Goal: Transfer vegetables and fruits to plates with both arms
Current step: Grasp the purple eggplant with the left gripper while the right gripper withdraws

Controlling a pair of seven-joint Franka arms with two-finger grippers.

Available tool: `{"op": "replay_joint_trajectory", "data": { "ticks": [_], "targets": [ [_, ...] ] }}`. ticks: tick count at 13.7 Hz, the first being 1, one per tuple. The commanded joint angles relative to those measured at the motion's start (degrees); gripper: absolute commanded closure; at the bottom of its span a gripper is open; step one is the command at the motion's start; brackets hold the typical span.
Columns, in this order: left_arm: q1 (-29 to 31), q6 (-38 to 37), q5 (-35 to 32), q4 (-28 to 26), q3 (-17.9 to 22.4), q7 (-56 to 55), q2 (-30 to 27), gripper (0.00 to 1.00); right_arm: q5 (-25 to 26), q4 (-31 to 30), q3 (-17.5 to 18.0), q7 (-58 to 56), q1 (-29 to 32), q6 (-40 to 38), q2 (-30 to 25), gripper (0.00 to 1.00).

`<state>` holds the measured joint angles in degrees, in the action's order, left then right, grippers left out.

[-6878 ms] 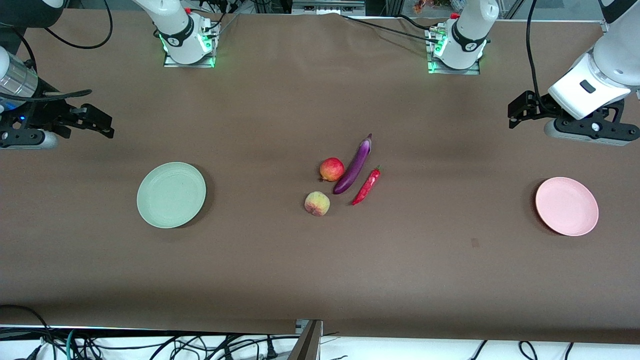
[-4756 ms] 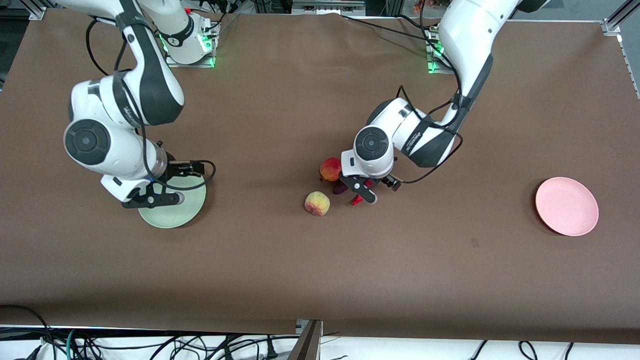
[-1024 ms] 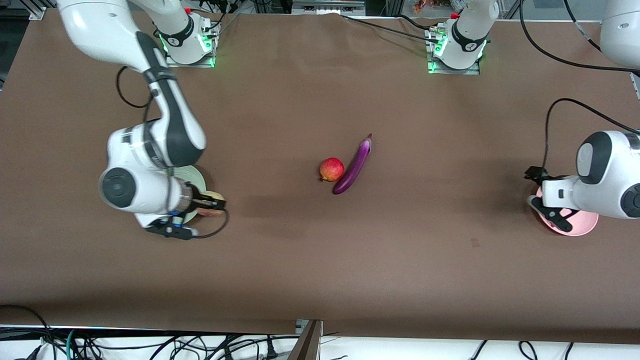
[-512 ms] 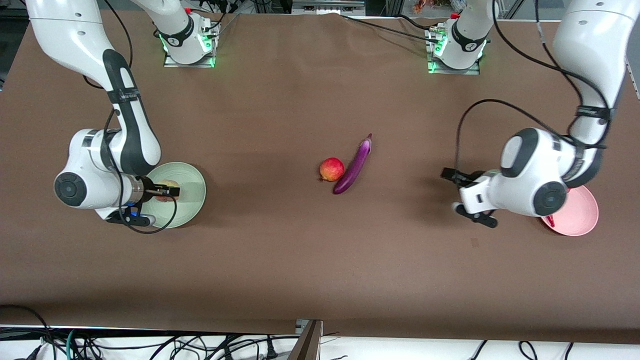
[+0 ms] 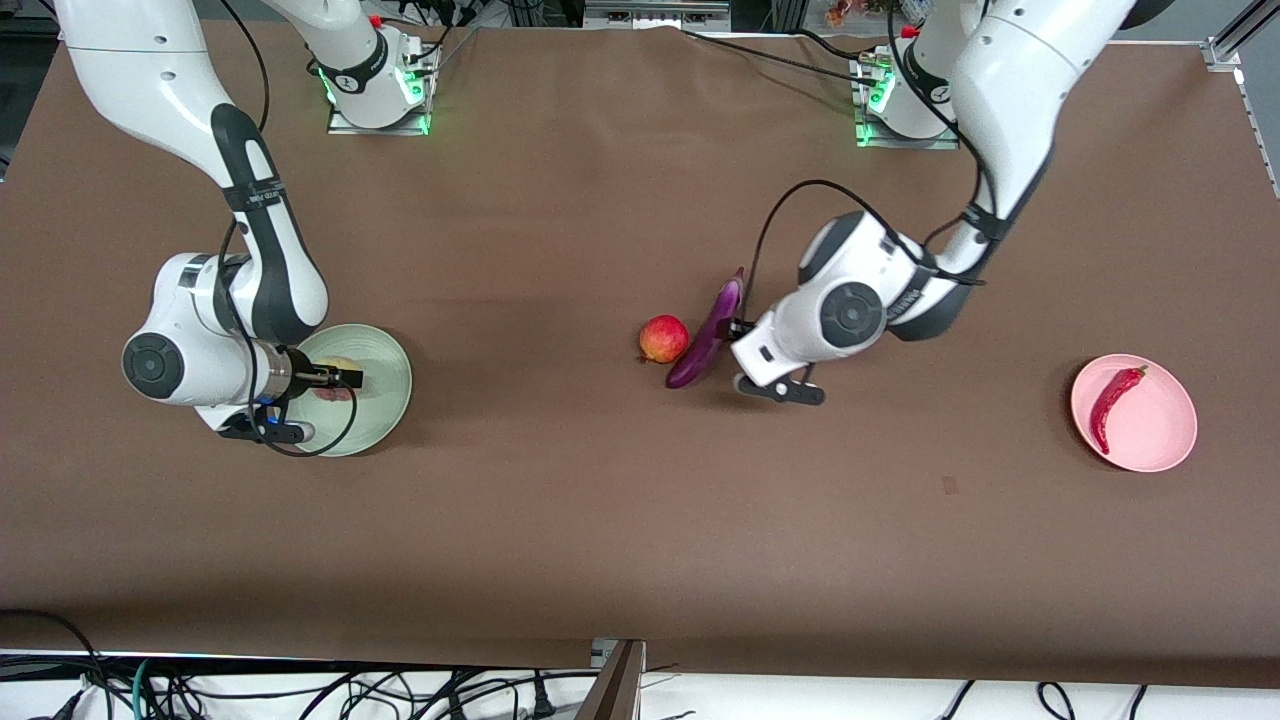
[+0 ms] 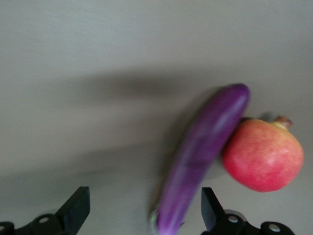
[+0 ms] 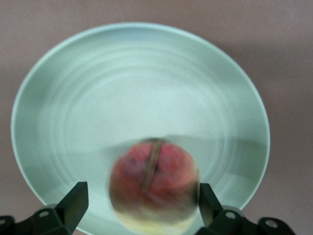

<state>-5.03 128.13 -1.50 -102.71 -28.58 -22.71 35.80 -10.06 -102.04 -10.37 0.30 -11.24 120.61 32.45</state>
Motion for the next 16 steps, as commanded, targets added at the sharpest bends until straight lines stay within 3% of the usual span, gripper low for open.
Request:
{"op": "replay_joint_trajectory", "data": {
  "ticks": [1,3,6,7,9,11,12,15,16],
  "targets": [
    [-2.08,10.27,0.09,-9.59,0.54,-0.58,-4.42,0.0,-1.45,2.53,0.61,-1.53,0.78,-2.38,-1.51,0.0],
    [-4.44,11.62,-0.87,-11.37,0.54,-0.58,-5.74,0.0,-4.24,5.96,1.05,-0.22,-0.18,-6.42,-1.51,0.0],
    [-3.67,12.76,-12.36,-11.28,0.63,-0.58,-3.99,0.0,-8.31,9.48,1.4,6.26,-3.68,-7.93,-1.51,0.0],
    [-3.93,13.2,-12.74,-11.11,0.63,-0.58,-3.03,0.0,-8.4,10.45,1.49,10.21,-5.27,-7.93,-1.42,0.0],
    [-4.55,14.34,-13.44,-10.93,0.72,-0.67,-0.92,0.09,-8.48,12.29,1.49,17.77,-8.52,-7.93,-0.72,0.0],
    [-4.19,14.34,-13.45,-10.93,0.81,-0.93,-0.73,0.68,-8.48,14.58,1.49,26.55,-12.47,-7.49,0.51,0.0],
    [-4.28,14.26,-13.45,-10.93,0.72,-1.11,-0.73,0.82,-8.48,15.2,1.49,30.43,-14.32,-7.14,1.21,0.0],
    [-3.76,14.0,-13.45,-10.93,0.72,-0.67,-0.91,1.0,-9.88,17.83,1.49,38.09,-18.54,-5.83,3.5,0.0],
    [-3.49,13.38,-13.45,-10.93,0.72,-0.67,-1.35,1.0,-10.06,17.93,1.49,40.29,-19.51,-4.6,3.85,0.0]
  ]
}}
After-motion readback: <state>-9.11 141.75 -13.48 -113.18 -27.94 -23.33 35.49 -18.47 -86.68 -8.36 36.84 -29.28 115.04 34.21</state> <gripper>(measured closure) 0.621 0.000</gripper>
